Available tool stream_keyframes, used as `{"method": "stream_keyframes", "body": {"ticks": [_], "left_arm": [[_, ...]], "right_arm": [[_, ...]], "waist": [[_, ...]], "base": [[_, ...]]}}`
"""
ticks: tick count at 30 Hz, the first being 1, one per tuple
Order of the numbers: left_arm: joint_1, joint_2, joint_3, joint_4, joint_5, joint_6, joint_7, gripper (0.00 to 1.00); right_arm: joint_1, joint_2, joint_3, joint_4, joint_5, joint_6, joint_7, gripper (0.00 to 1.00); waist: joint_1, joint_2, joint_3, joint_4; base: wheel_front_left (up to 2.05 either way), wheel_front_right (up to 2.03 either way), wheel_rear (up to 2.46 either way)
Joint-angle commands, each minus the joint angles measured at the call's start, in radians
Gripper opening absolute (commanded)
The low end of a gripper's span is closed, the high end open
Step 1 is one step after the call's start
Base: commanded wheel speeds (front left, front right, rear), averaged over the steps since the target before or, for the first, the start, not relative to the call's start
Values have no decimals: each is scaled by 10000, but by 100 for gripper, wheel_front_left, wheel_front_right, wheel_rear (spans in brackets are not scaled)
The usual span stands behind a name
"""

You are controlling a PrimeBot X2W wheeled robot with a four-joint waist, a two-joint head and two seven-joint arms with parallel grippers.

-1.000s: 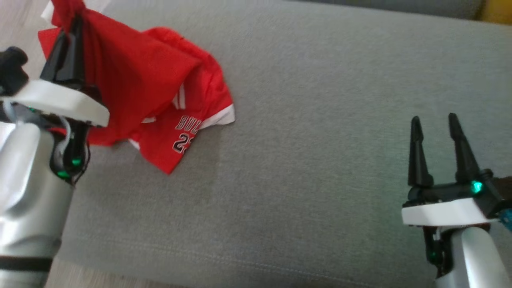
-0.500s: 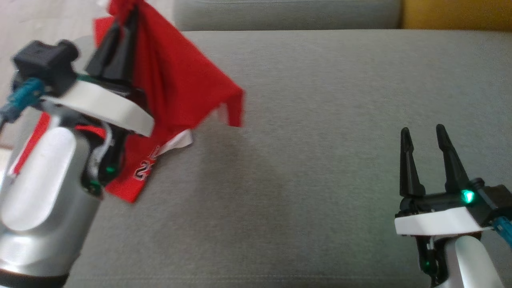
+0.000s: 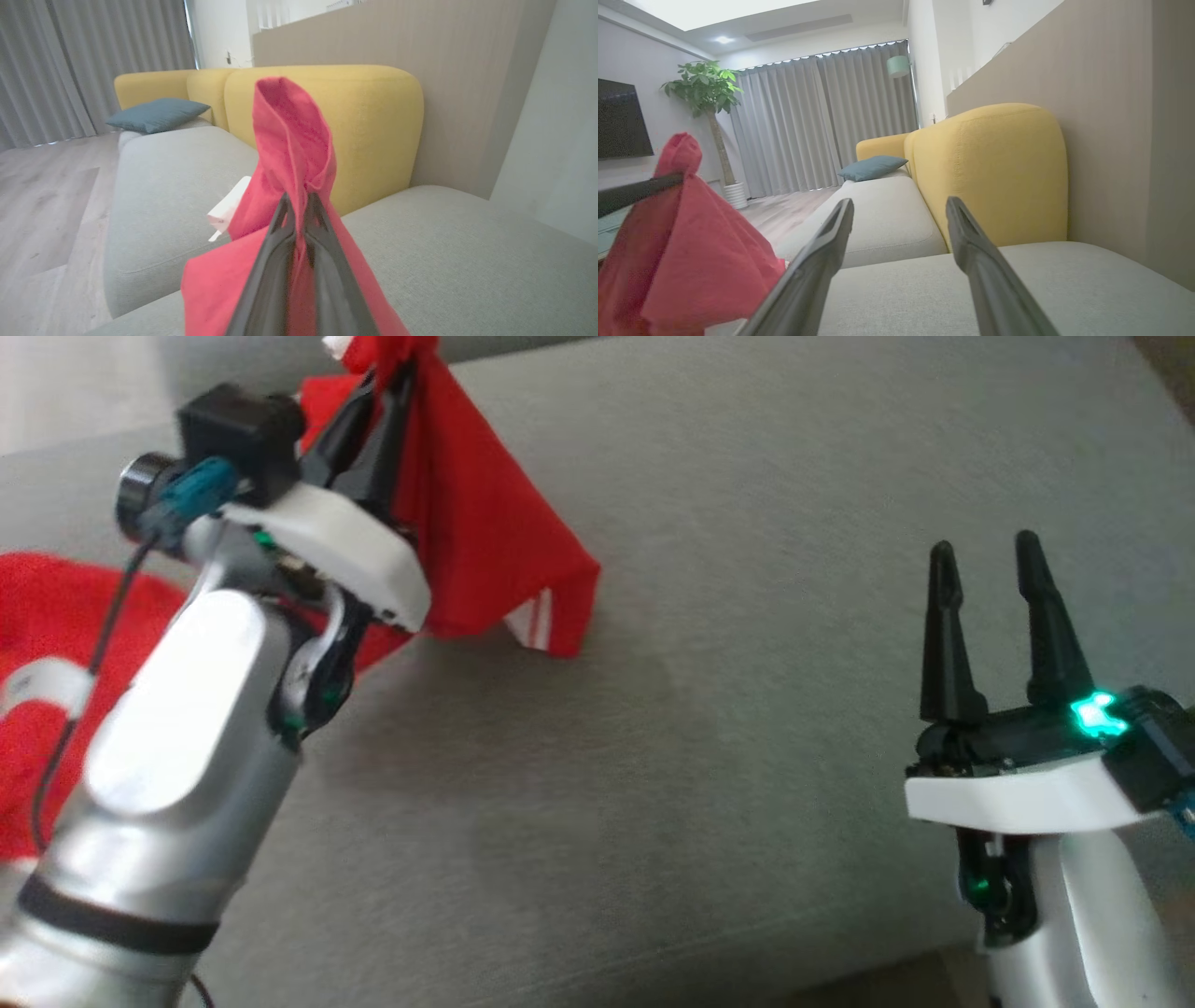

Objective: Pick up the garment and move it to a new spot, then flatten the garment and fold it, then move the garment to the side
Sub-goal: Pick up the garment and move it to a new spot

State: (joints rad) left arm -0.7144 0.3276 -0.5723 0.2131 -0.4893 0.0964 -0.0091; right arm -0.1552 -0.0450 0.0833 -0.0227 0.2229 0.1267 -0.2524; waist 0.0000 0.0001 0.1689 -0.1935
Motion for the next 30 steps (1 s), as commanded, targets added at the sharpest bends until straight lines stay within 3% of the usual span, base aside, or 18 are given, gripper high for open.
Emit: {"method": "stream_keyframes", "body": {"ticks": [1, 4, 8, 10, 11, 15, 22, 26, 30], "left_arm": [[-824, 86, 323, -89, 192, 50, -42, 0], [-1115, -87, 182, 386, 443, 157, -170, 0], [-1521, -808, -178, 1412, 672, 284, -461, 0], [-1548, -1311, -426, 1854, 668, 244, -653, 85], [-1505, -1571, -600, 2067, 640, 146, -719, 100], [-1016, -2467, -1291, 2751, 275, -349, -1197, 100], [-789, -2707, -1293, 2801, -221, -366, -2142, 100], [-749, -2333, -761, 2586, -130, -110, -2423, 100], [-230, -1567, -239, 2127, 174, 169, -2510, 100]], "right_arm": [[-372, -52, 320, -412, 127, 40, -93, 100], [-434, -52, 451, -466, 264, 40, -93, 100], [-444, -52, 606, -532, 443, 40, -93, 100], [-432, -52, 585, -557, 477, 40, -93, 100], [-425, -52, 552, -566, 483, 40, -93, 100], [-357, -52, 209, -519, 431, 40, -93, 100], [-258, -52, -193, -371, 125, 40, -93, 100], [-171, -52, -307, -256, -77, 40, -93, 100], [5, -52, -420, -99, -322, 40, -93, 100]], "waist": [[0, -1, 561, -915], [0, -1, 688, -1294], [0, -1, 817, -1882], [0, -1, 856, -2055], [0, -1, 862, -2104], [0, -1, 782, -2006], [0, -1, 477, -995], [0, -1, 174, -232], [0, -1, -174, 569]], "base": [[0, 0, 0], [0, 0, 0], [0, 0, 0], [0, 0, 0], [0, 0, 0], [0, 0, 0], [0, 0, 0], [0, 0, 0], [0, 0, 0]]}}
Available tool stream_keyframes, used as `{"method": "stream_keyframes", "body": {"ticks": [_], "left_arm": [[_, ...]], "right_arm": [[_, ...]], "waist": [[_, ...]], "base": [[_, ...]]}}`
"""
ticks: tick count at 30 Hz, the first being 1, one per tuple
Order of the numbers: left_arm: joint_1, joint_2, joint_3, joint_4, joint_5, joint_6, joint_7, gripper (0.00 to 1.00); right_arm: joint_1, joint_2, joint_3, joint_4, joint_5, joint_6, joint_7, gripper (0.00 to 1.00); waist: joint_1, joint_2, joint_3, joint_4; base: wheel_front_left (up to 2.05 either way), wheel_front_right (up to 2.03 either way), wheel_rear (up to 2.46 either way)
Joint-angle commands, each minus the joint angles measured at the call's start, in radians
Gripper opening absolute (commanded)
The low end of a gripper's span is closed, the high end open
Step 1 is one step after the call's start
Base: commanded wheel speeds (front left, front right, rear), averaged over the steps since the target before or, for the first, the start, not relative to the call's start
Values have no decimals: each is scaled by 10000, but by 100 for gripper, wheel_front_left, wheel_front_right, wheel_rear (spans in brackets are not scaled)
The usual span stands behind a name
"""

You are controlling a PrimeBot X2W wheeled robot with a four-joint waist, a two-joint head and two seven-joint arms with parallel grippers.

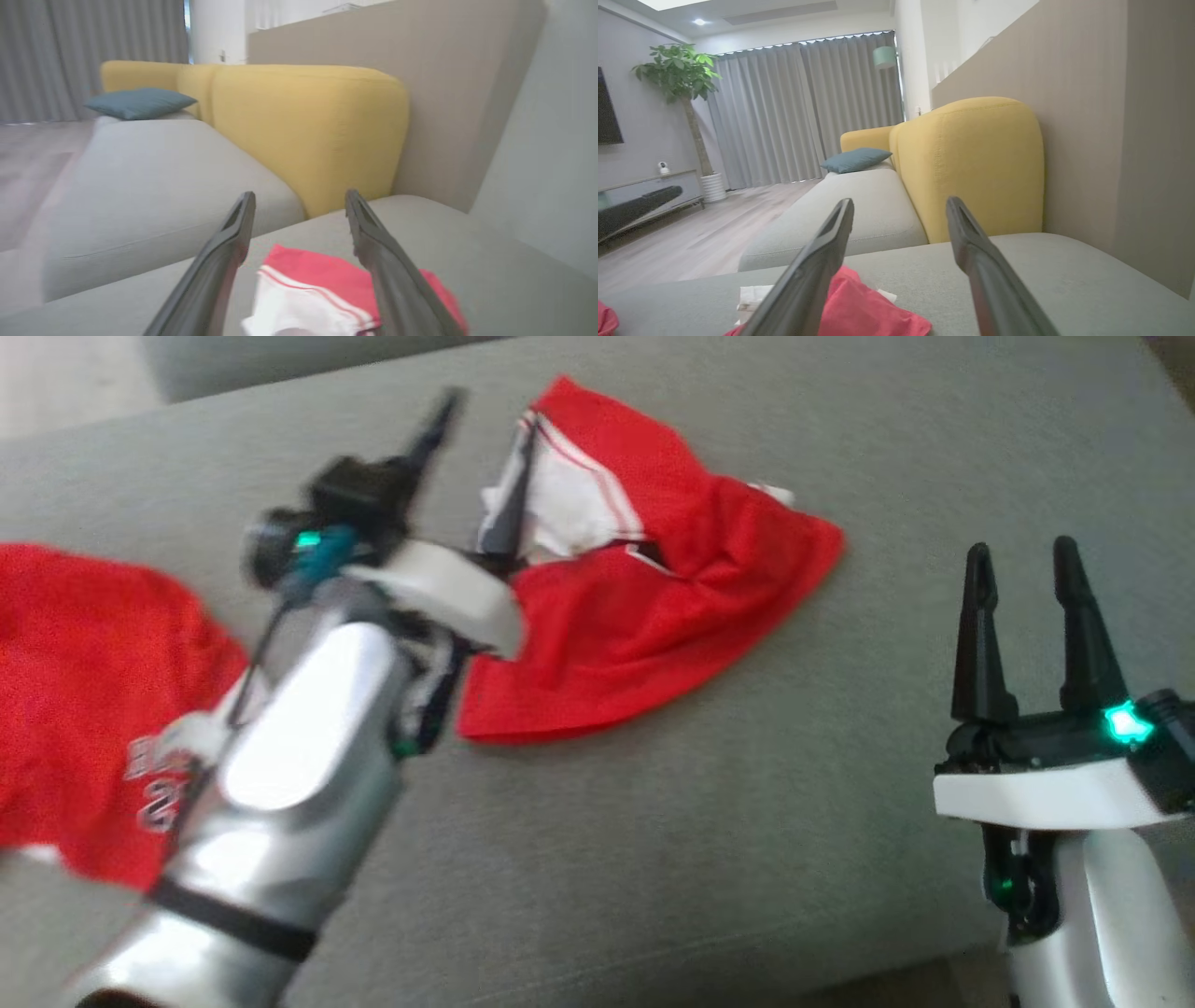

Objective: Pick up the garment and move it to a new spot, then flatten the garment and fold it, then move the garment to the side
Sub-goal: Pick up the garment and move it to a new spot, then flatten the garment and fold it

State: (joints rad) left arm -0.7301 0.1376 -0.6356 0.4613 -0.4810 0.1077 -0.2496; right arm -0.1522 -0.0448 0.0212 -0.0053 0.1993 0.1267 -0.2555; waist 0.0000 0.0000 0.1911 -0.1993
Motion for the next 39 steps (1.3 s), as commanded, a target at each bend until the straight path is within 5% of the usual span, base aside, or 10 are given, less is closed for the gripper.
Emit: {"method": "stream_keyframes", "body": {"ticks": [1, 10, 20, 31, 39], "left_arm": [[150, 525, 558, -558, 159, 108, -112, 100], [3388, 1419, 2329, -2434, 626, 302, -120, 100], [5718, 488, 3747, -3339, 1163, -56, -121, 100], [5865, -237, 4411, -3243, 2039, -994, -121, 100], [5771, -572, 4524, -2979, 2411, -1455, -122, 100]], "right_arm": [[25, -54, 175, -232, -149, 40, -62, 100], [510, -54, -20, 302, -677, 40, -63, 100], [814, -54, -80, 894, -860, 40, -63, 100], [668, -54, -176, 1394, -1060, 40, -63, 100], [-296, -54, 93, 2436, -2260, 40, -62, 100]], "waist": [[0, 0, -472, 817], [0, 0, -1097, 2270], [0, 0, -1393, 2964], [0, 0, -1206, 3281], [0, 0, -857, 3782]], "base": [[0, 0, 0], [0, 0, 0], [0, 0, 0], [0, 0, 0], [0, 0, 0]]}}
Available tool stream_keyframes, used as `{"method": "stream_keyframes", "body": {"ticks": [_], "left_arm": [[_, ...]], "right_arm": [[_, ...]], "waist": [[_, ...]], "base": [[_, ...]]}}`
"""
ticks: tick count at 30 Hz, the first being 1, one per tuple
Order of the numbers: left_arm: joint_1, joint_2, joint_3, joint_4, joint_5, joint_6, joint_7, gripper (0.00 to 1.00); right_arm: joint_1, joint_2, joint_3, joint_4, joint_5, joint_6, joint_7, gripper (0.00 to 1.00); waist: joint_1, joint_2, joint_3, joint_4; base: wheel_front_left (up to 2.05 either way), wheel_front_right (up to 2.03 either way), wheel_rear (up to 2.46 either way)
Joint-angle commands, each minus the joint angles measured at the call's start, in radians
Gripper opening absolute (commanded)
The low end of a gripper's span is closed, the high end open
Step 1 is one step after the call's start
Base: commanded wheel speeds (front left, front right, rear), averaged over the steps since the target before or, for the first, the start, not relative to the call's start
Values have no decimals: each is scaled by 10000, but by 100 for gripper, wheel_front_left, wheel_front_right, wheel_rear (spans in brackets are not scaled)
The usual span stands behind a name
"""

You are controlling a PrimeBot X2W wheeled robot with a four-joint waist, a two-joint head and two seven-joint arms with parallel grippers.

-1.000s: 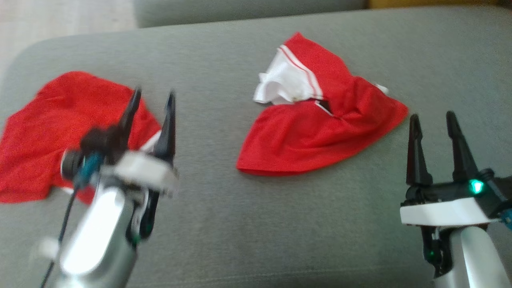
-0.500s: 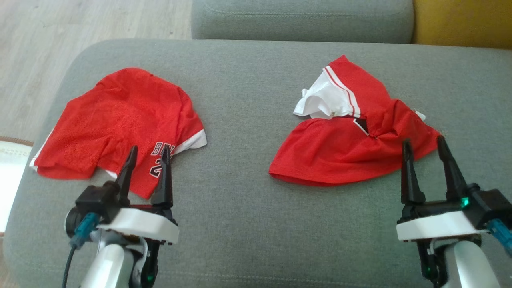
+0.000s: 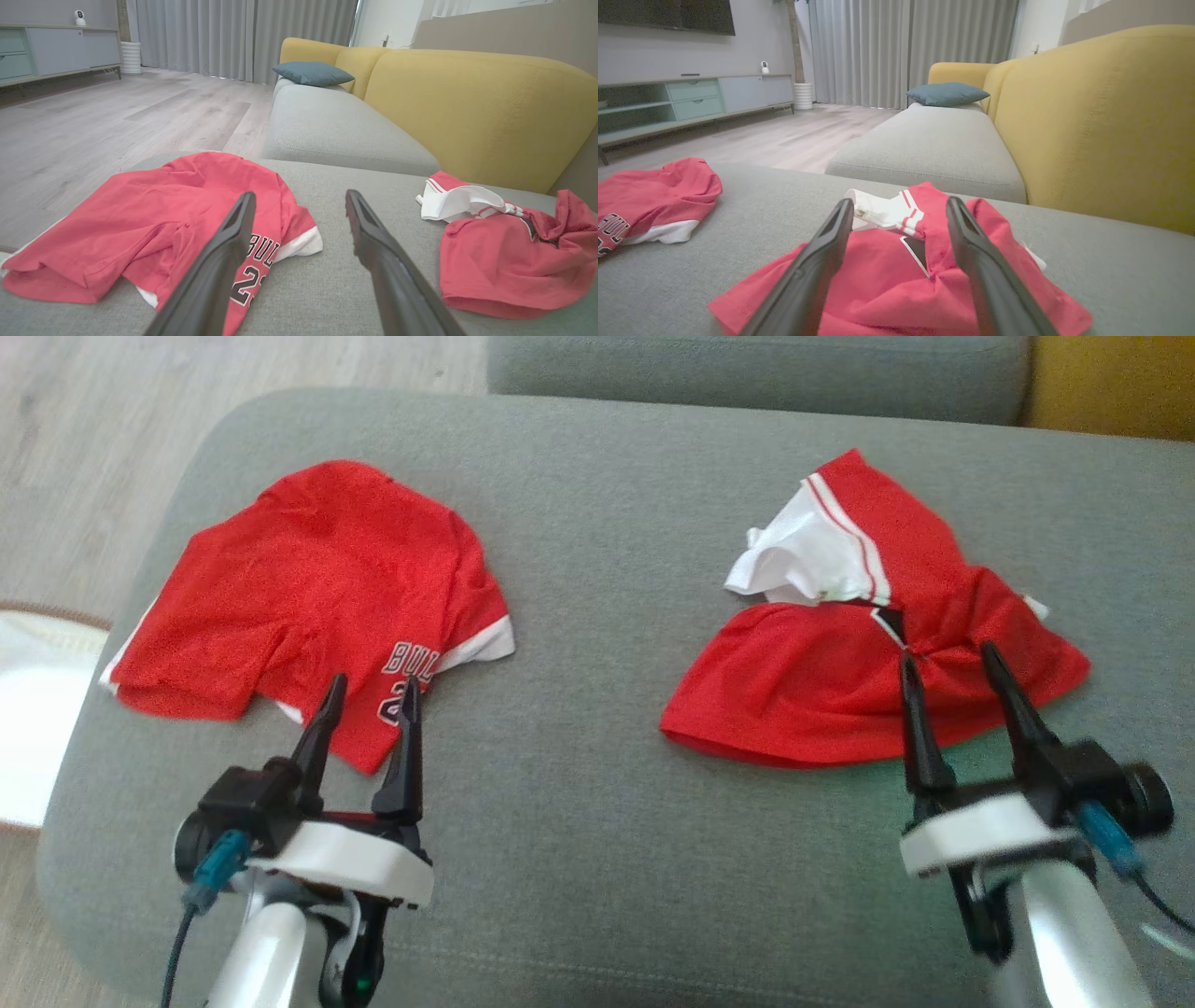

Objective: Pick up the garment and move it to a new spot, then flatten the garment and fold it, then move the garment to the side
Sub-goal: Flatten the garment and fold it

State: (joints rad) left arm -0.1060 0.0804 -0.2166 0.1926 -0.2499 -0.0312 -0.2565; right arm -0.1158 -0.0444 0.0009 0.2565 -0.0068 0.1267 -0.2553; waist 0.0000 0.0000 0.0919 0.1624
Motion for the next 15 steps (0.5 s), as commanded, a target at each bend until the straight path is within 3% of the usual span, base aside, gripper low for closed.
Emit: {"method": "stream_keyframes", "body": {"ticks": [1, 8, 15], "left_arm": [[-505, -37, 335, -261, 125, -103, -53, 100], [-705, -227, 255, -113, 185, -301, -53, 100], [-828, -291, 234, -268, 52, -456, -53, 100]], "right_arm": [[-890, -58, 321, 75, -456, 40, -39, 100], [-2556, -58, 239, 2035, -2251, 40, 437, 100], [-3746, -58, -957, 3473, -3720, 40, 429, 100]], "waist": [[0, 0, 210, 261], [0, 0, 750, 1022], [0, 0, 1118, 1633]], "base": [[0, 0, 0], [0, 0, 0], [0, 0, 0]]}}
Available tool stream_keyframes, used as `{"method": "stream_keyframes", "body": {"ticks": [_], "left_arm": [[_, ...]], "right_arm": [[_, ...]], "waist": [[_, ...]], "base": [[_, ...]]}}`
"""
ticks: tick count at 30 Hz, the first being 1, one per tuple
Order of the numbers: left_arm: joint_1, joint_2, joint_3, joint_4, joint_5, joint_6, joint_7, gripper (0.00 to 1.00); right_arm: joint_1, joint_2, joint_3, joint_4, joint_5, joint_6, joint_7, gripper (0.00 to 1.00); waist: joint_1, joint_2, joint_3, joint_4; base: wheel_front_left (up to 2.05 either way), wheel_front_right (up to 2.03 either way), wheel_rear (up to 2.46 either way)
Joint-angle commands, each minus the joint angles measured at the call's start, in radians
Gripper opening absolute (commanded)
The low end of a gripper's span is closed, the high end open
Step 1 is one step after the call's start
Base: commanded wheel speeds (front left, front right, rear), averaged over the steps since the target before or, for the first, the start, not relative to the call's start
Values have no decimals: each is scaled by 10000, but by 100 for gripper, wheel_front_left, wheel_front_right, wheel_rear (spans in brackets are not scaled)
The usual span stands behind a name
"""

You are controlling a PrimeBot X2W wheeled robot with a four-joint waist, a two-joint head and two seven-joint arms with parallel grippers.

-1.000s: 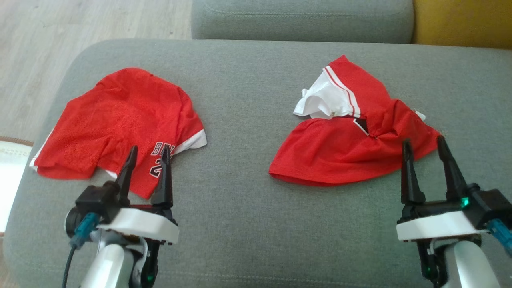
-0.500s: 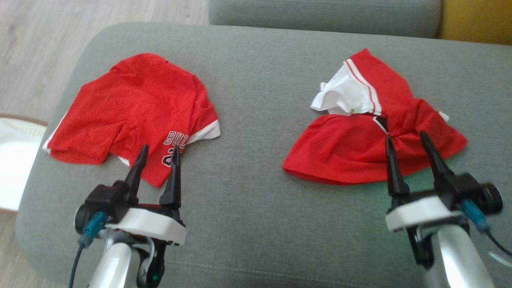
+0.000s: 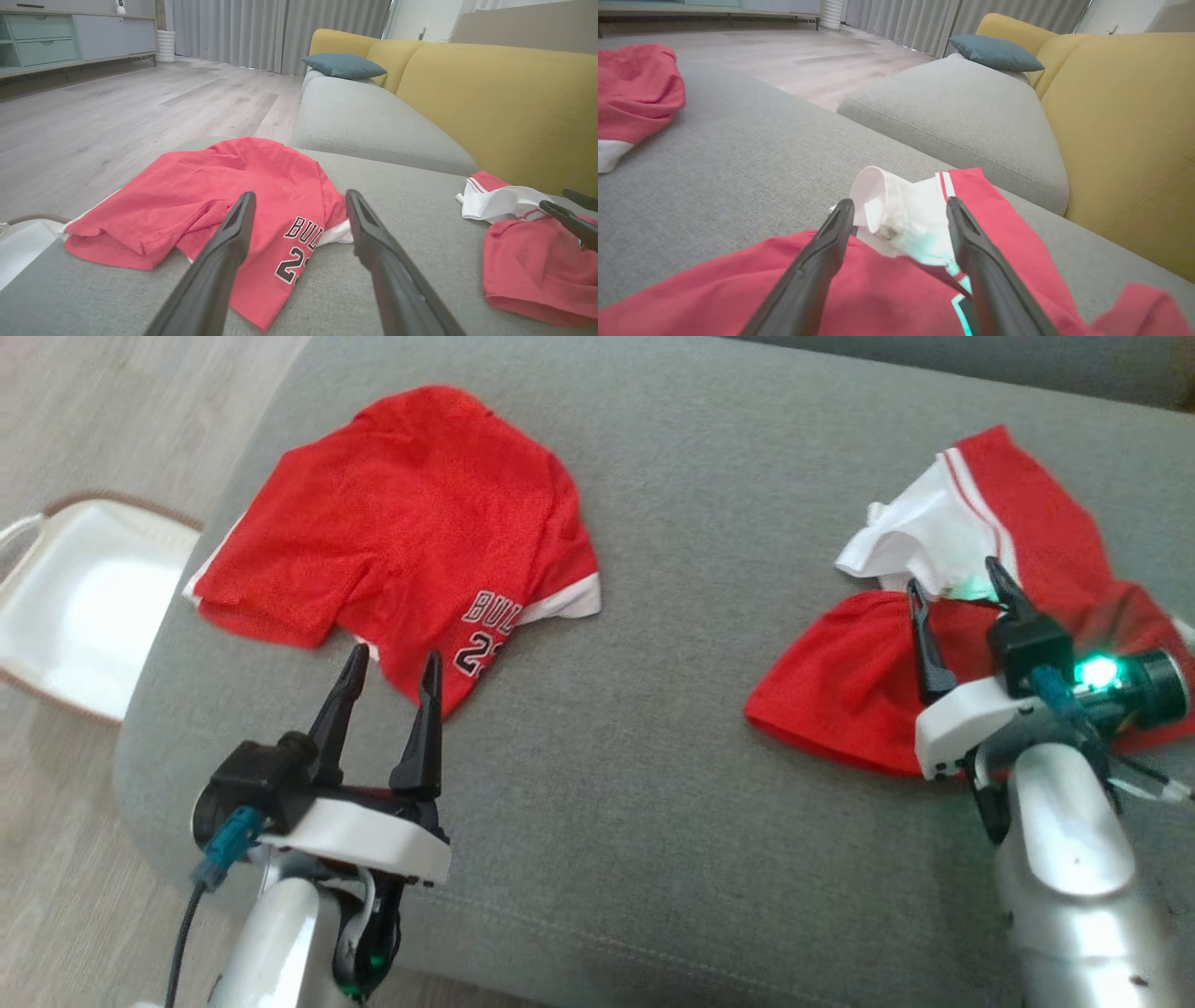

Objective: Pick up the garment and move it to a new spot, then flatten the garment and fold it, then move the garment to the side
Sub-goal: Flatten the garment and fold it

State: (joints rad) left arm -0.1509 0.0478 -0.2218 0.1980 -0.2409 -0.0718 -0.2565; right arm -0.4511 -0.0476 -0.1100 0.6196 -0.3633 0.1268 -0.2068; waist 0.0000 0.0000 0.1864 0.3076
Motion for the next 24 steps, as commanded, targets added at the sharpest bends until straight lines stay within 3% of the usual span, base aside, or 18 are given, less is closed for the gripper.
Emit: {"method": "stream_keyframes", "body": {"ticks": [1, 3, 4, 5, 6, 11, 15, 24], "left_arm": [[-384, 32, 298, -325, -46, -55, -53, 100], [-403, 29, 271, -333, -111, -52, -53, 100], [-415, 28, 242, -340, -143, -45, -53, 100], [-434, 28, 214, -352, -177, -34, -53, 100], [-455, 27, 193, -364, -212, -15, -53, 100], [-511, 26, 156, -386, -344, 34, -53, 100], [-454, 25, 230, -328, -323, 37, -53, 100], [-335, 25, 422, -240, -133, -103, -53, 100]], "right_arm": [[-533, -26, 5, 1, -335, 39, -61, 100], [-789, -26, -331, 303, -604, 39, -55, 100], [-910, -26, -472, 453, -674, 39, -58, 95], [-1040, -26, -566, 583, -682, 39, -98, 36], [-1160, -26, -618, 693, -690, 39, -153, 0], [-1532, -26, -318, 1111, -420, 39, -383, 0], [-1635, -26, 939, 1036, 963, 39, -531, 0], [-693, -26, 5066, -2976, 4757, 39, -547, 0]], "waist": [[0, 0, 225, 216], [0, 0, 315, 259], [0, 0, 354, 268], [0, 0, 393, 269], [0, 0, 430, 256], [0, 0, 503, 77], [0, 0, 431, -280], [0, 0, -219, -1039]], "base": [[0, 0, 0], [0, 0, 0], [0, 0, 0], [0, 0, 0], [0, 0, 0], [0, 0, 0], [0, 0, 0], [0, 0, 0]]}}
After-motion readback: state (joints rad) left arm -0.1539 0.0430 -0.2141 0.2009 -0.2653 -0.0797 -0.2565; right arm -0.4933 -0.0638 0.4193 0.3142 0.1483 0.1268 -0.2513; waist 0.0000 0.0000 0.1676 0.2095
